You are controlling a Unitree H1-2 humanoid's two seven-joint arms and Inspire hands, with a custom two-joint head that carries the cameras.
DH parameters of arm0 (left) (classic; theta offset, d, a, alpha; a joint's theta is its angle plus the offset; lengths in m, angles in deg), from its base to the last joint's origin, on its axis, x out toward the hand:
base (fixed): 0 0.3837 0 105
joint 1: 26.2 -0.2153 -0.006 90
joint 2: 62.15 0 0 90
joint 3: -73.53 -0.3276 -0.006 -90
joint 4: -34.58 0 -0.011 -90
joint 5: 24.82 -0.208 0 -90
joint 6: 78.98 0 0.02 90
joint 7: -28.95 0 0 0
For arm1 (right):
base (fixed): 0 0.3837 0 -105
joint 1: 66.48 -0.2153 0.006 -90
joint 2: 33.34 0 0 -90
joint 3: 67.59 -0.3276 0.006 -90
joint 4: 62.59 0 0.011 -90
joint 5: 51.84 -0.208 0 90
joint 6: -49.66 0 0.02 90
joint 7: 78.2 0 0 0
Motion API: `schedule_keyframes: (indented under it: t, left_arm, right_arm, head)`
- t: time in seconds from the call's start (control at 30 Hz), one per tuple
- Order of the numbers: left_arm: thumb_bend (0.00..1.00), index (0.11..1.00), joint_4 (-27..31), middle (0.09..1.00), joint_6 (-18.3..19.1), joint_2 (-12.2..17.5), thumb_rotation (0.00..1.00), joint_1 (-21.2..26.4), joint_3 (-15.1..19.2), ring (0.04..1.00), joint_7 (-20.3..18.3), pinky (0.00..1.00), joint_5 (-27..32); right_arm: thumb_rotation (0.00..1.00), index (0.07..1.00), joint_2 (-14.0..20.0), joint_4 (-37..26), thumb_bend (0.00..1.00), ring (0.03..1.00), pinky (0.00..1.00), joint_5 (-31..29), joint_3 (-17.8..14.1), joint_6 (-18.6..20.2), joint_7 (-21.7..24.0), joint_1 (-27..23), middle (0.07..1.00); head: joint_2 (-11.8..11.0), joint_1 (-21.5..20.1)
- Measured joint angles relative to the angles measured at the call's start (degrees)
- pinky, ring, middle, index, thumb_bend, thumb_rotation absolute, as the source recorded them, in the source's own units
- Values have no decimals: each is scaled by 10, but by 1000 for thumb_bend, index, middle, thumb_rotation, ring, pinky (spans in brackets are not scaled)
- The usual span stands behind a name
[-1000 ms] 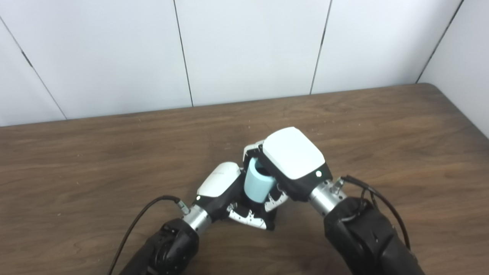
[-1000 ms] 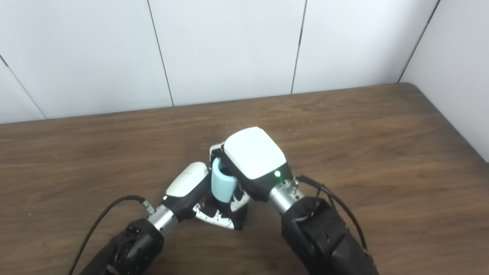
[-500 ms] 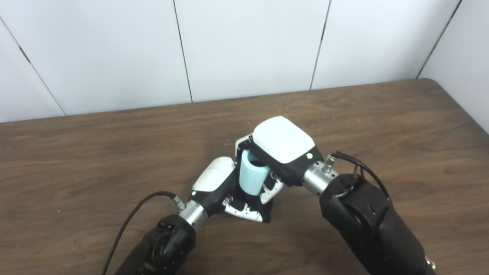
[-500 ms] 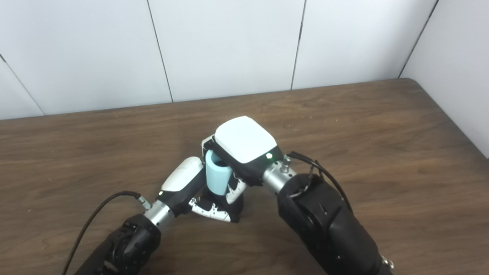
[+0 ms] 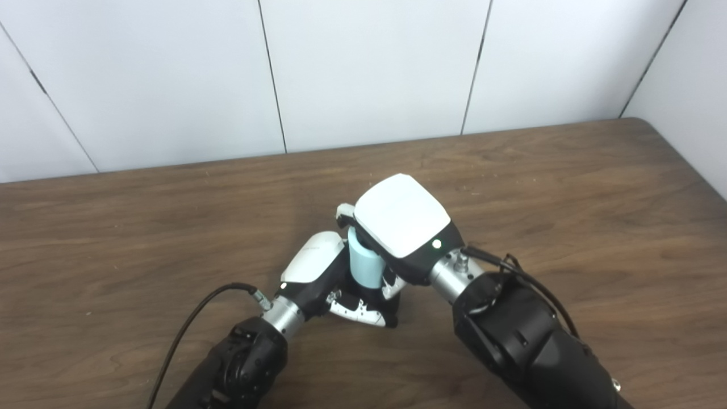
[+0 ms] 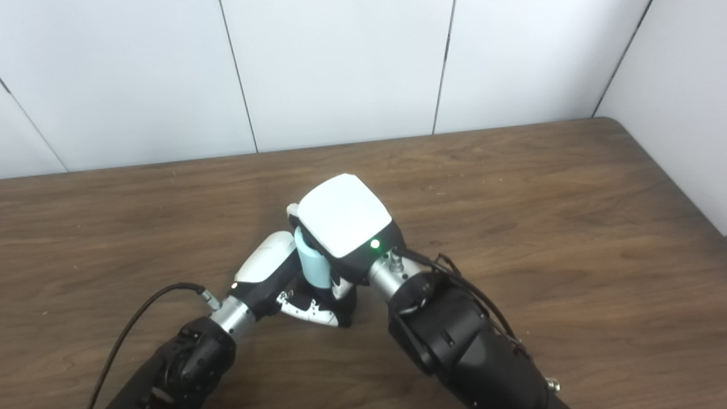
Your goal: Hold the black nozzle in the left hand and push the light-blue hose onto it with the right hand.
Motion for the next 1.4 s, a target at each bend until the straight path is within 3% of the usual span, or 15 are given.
schedule_keyframes:
  t: [0.1,0.2,0.33,0.5,0.6,0.7,0.97,1.03,1.13,1.27,1.3,1.4]
  left_arm:
    - [508,474,0,378,0,0,81,1,-1,334,0,382,-1]
    - [509,474,0,373,-1,0,82,2,-2,332,0,383,-2]
    - [509,472,0,359,-2,0,84,3,-3,320,0,373,-6]
    - [510,473,0,356,-2,0,85,3,-3,313,1,358,-6]
    - [510,473,0,354,-1,0,85,3,-3,310,1,352,-6]
    - [510,473,0,354,-1,-1,85,3,-2,309,1,351,-6]
    - [510,473,0,355,0,-1,85,4,-1,311,1,363,-3]
    - [510,473,0,354,0,-1,85,4,0,310,1,357,-2]
    - [510,473,0,351,0,0,85,4,1,306,1,345,-1]
    - [510,473,1,349,0,0,85,4,3,302,1,335,2]
    - [510,473,1,349,0,0,85,4,4,303,1,335,4]
    - [510,473,1,350,0,0,85,4,5,305,1,339,6]
  right_arm:
    - [0,487,1,7,526,277,186,5,0,0,-40,14,474]
    - [0,517,1,15,519,286,198,5,0,0,-79,27,409]
    - [0,489,9,21,527,253,180,-9,-3,-1,-119,37,470]
    - [0,489,19,29,527,333,241,-48,-8,-6,-146,36,478]
    - [0,530,19,36,521,352,264,-75,-17,-13,-157,36,429]
    - [0,498,19,42,527,355,261,-111,-30,-21,-160,34,468]
    - [0,484,17,60,530,223,122,-189,-57,-24,-159,25,470]
    - [0,481,17,62,530,216,107,-199,-59,-24,-158,23,470]
    - [0,492,17,62,524,225,116,-208,-61,-23,-152,18,397]
    - [0,479,18,62,529,156,54,-215,-62,-21,-125,2,406]
    - [0,479,18,62,530,142,45,-216,-62,-20,-118,-2,444]
    - [0,488,18,61,530,163,70,-215,-61,-17,-98,-10,467]
  head:
    - [-1,-1]
    - [-1,-1]
    - [0,0]
    - [2,3]
    - [1,3]
    - [1,2]
    - [2,2]
    - [2,3]
    - [3,3]
    - [3,2]
    - [3,2]
    - [3,2]
